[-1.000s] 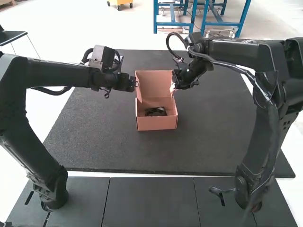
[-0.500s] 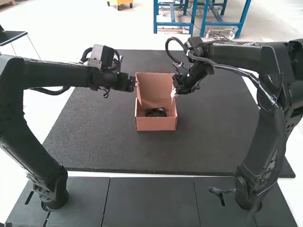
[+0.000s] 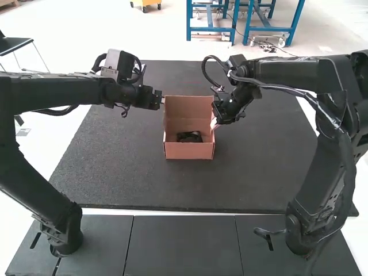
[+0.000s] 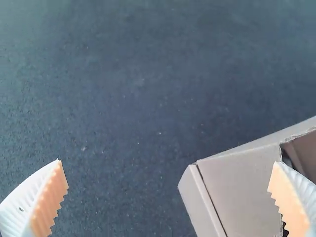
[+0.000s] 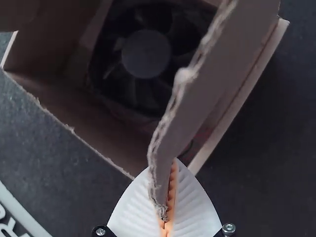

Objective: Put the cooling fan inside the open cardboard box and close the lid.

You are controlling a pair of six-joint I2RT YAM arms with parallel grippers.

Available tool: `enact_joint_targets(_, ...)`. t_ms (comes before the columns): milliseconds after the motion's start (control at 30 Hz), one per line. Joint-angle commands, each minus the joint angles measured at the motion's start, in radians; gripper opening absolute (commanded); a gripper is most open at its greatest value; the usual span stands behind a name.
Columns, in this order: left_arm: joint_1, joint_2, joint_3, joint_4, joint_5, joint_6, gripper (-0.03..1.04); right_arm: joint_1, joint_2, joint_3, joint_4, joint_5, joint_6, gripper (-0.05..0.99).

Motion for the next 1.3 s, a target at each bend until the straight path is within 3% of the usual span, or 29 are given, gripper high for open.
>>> enact_joint_targets(0,-0.005,-0.040,0.013,-0.008,0.007,0.014,0.96,0.019,-0.039,-0.009,-0.005,-0.008,-0.028,-0.02)
enact_joint_targets(533,0.012,-0.092,-0.027,0.005,-0.016,0.008,0.96,0.024,-0.055,-0.088,0.018,0.004,-0.034,-0.01)
enact_joint_targets(567,0.011,-0.092,-0.028,0.013,-0.016,0.009,0.96,0.019,-0.055,-0.085,0.029,0.018,-0.023,0.10)
enact_joint_targets(700,0.006,-0.084,-0.025,0.022,-0.018,0.009,0.96,0.019,-0.055,-0.052,0.032,0.045,0.004,0.75)
enact_joint_targets(767,0.006,-0.081,-0.021,0.031,-0.018,0.009,0.96,0.019,-0.062,-0.030,0.024,0.045,0.004,0.86)
enact_joint_targets(1033,-0.006,-0.050,0.006,0.050,-0.033,0.009,0.96,0.018,-0.158,0.045,-0.011,0.036,0.027,0.89)
enact_joint_targets(1267,-0.039,0.003,0.064,0.042,-0.033,0.009,0.96,0.027,-0.276,0.093,-0.014,0.030,0.109,0.89)
